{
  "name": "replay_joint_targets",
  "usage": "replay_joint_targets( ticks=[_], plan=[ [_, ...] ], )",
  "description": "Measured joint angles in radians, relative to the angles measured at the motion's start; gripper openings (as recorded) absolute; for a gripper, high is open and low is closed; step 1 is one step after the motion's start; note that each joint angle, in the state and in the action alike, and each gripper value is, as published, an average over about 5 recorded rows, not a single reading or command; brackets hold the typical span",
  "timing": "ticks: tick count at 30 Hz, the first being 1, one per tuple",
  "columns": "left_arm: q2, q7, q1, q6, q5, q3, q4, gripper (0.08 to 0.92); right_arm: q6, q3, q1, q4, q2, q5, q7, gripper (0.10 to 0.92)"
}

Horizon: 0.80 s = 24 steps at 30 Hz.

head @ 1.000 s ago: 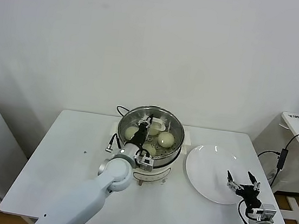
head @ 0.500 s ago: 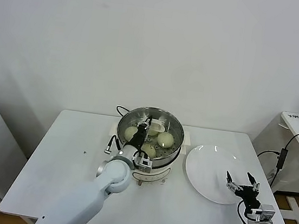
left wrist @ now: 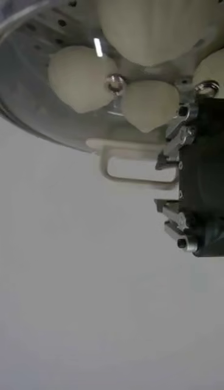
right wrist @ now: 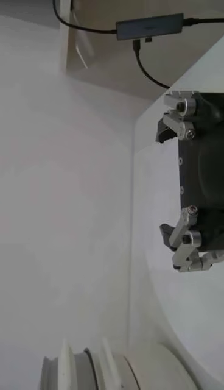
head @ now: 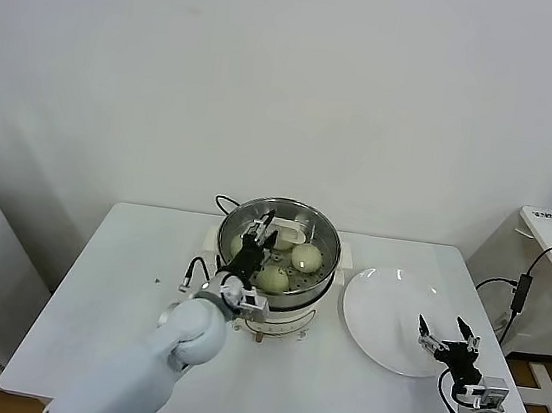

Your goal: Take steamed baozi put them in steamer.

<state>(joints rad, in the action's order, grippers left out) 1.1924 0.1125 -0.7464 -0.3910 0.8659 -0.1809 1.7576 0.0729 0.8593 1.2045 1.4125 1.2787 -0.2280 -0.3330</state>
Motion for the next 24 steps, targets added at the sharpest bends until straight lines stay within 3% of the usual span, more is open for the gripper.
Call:
replay_joint_targets(
  ticks=[7, 10, 17, 24],
  plan=[
    [-0.061, 0.031, -0.088, 0.035, -0.302, 0.083, 0.181, 0.774, -0.01, -0.008, 0.005, 0.014, -0.003, -0.002, 0.005, 0.823],
    [-0.083, 0.014, -0.13, 0.033, -0.492, 0.142, 0.256, 0.814, -0.013, -0.01, 0.007, 0.023, -0.008, -0.009, 0.017, 0.823],
    [-0.093, -0.075, -0.229, 0.018, -0.902, 0.338, 0.344, 0.823, -0.022, -0.013, 0.012, 0.05, -0.012, -0.034, 0.034, 0.823],
    [-0.094, -0.138, -0.325, 0.031, -1.118, 0.524, 0.306, 0.823, -0.035, -0.008, 0.022, 0.086, -0.009, -0.03, 0.036, 0.823]
  ],
)
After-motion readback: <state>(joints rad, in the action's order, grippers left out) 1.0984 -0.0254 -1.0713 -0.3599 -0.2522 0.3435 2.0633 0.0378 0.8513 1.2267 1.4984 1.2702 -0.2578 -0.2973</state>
